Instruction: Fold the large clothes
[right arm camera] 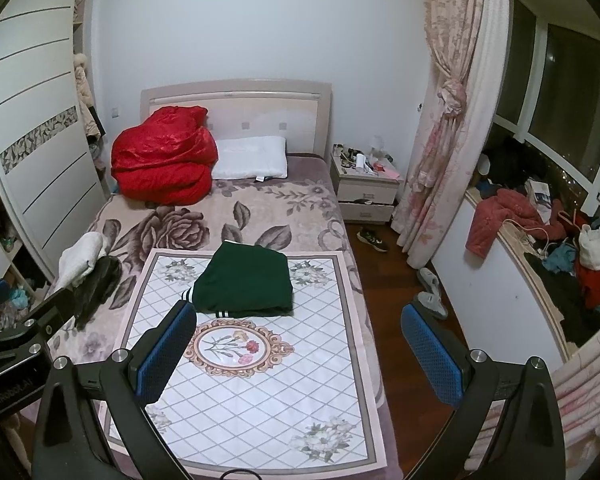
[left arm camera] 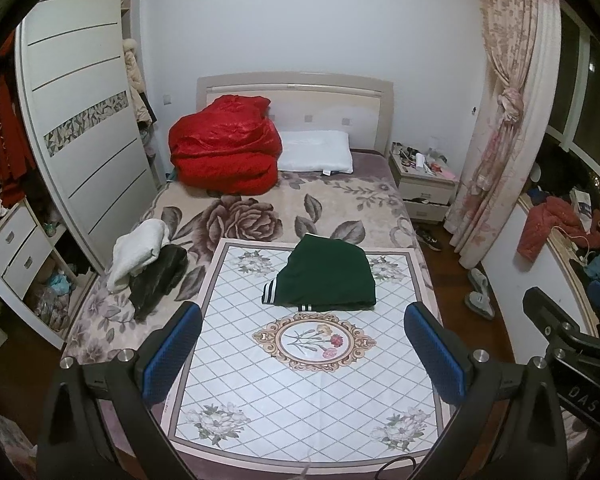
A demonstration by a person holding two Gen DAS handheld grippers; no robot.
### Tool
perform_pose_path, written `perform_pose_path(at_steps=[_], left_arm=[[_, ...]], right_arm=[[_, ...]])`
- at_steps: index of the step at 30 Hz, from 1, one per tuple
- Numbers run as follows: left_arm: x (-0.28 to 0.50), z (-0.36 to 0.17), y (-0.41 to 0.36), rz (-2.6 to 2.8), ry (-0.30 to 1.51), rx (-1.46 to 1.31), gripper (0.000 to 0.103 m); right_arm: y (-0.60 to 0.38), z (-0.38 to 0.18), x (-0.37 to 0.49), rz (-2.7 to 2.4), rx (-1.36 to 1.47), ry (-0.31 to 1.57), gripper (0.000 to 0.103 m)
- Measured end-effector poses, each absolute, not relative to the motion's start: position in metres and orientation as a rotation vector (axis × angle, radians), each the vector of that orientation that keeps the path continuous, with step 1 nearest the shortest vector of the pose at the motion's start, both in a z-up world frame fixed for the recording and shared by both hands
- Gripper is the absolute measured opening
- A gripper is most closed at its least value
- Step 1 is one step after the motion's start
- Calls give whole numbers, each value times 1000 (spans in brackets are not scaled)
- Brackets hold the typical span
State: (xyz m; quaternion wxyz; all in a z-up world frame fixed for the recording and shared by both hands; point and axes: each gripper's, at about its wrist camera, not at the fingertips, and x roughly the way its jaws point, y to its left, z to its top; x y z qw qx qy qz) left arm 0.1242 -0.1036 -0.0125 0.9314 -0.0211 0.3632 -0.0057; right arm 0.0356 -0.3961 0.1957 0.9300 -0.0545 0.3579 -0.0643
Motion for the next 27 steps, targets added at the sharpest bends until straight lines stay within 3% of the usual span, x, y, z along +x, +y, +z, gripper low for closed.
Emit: perform_pose_path(at_steps=[27], left_arm=[[120,-7,-105,16,728,-27,103]], right_arm=[[-395,196,9,-148,-97,729,103]])
